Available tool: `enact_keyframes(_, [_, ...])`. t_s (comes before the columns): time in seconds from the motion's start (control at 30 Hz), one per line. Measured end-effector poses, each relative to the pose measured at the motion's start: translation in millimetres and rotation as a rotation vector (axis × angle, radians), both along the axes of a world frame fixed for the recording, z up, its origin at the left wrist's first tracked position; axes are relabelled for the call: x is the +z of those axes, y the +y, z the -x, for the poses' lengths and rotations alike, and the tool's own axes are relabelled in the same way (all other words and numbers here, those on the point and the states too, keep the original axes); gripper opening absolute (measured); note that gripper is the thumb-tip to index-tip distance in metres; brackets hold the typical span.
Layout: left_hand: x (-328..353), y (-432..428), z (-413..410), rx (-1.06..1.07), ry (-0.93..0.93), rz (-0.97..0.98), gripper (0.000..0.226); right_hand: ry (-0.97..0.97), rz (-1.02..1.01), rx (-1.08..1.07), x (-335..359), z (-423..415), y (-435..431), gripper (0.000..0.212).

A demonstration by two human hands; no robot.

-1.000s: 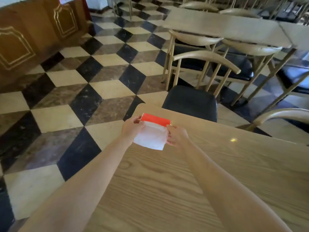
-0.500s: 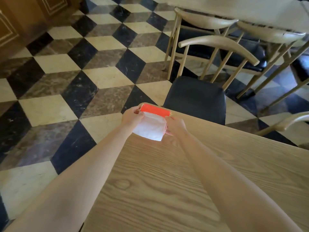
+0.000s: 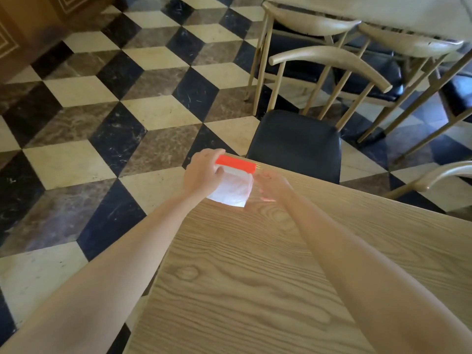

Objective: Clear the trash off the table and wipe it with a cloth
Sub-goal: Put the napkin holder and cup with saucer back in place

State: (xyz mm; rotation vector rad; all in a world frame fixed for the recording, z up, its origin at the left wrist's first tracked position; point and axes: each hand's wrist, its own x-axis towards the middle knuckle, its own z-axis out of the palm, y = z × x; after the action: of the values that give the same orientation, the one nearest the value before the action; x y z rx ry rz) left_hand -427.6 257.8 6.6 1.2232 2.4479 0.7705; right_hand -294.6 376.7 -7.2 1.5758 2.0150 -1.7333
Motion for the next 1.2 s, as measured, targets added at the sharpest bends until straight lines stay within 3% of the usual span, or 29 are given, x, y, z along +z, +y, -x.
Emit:
enact_keyframes(0.1, [15,7,-19,-0.196,0.017,0.156,0.043,-0.144,-0.107,0.283,16,-21,9,0.041])
enact_keyframes(0.23, [39,20,-48,-0.292,-0.037,0.35,0.04,-0.409,-0.271,0.594,43,-62,23,0.067])
enact_keyframes(0.4, [66,31,-88,-0.425,-0.006,0.549,0.038,-0.488,-0.29,0.673,72,-121,38,0.071])
enact_keyframes(0.57, [82,44,-145,-0.493,-0.016,0.597,0.042,-0.568,-0.337,0.743,88,-194,53,0.067])
enact_keyframes(0.97, [104,153,-370,-0.756,0.024,0.61,0.048,-0.512,-0.276,0.528,115,-452,105,0.058])
enact_keyframes(1.2, [84,214,-491,-0.861,-0.08,0.552,0.048,-0.458,-0.318,0.138,125,-604,153,0.045])
